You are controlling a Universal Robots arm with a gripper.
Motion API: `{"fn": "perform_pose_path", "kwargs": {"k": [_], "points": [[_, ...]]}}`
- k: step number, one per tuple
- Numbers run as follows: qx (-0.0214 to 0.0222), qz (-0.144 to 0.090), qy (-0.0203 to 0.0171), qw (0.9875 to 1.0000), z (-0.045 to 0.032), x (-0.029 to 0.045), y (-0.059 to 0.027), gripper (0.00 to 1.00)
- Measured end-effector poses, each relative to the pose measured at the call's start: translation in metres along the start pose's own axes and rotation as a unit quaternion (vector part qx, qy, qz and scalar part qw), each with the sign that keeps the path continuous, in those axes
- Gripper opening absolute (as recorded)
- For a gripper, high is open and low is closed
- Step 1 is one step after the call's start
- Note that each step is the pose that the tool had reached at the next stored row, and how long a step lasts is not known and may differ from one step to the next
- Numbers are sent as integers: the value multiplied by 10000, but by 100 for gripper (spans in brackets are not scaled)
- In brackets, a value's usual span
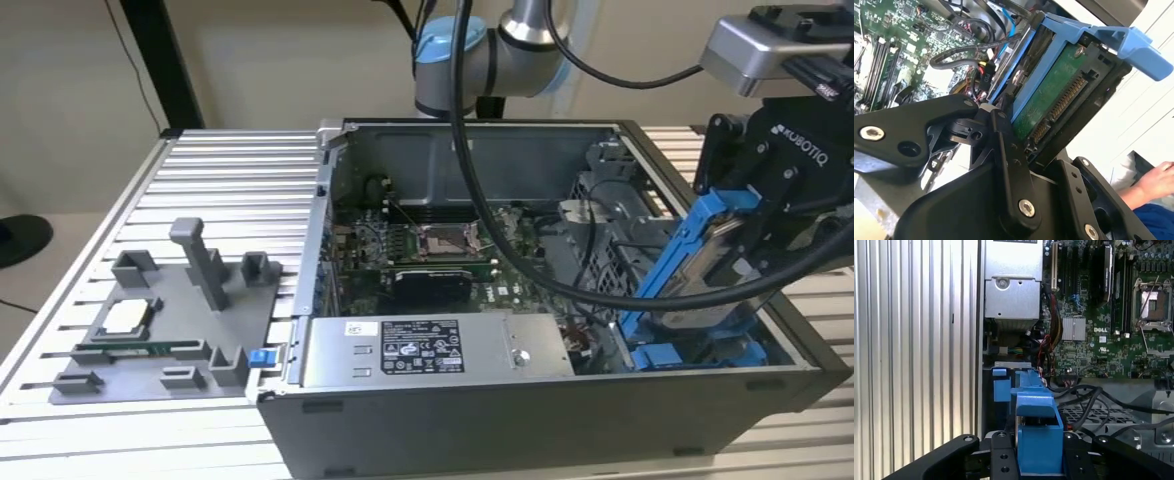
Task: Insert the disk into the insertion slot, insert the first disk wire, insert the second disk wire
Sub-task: 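Insert the disk into the insertion slot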
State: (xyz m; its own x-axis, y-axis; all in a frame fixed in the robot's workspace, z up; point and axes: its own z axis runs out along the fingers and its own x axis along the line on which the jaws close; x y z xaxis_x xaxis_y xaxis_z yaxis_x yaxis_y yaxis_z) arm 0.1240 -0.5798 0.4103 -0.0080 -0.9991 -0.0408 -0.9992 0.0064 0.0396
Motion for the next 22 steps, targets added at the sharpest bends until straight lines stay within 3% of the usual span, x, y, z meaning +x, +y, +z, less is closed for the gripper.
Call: {"fn": "perform_pose_path", "kwargs": {"k": [7,9,16,18,22], "points": [[-1,2,-10,10000,92,5,-1,0],[2,-3,-41,10000,115,6,-7,0],[-31,-2,-83,10000,88,10,-5,0],[-59,-2,-89,9999,88,10,-11,0],[-87,1,-94,9999,97,10,-72,0]]}}
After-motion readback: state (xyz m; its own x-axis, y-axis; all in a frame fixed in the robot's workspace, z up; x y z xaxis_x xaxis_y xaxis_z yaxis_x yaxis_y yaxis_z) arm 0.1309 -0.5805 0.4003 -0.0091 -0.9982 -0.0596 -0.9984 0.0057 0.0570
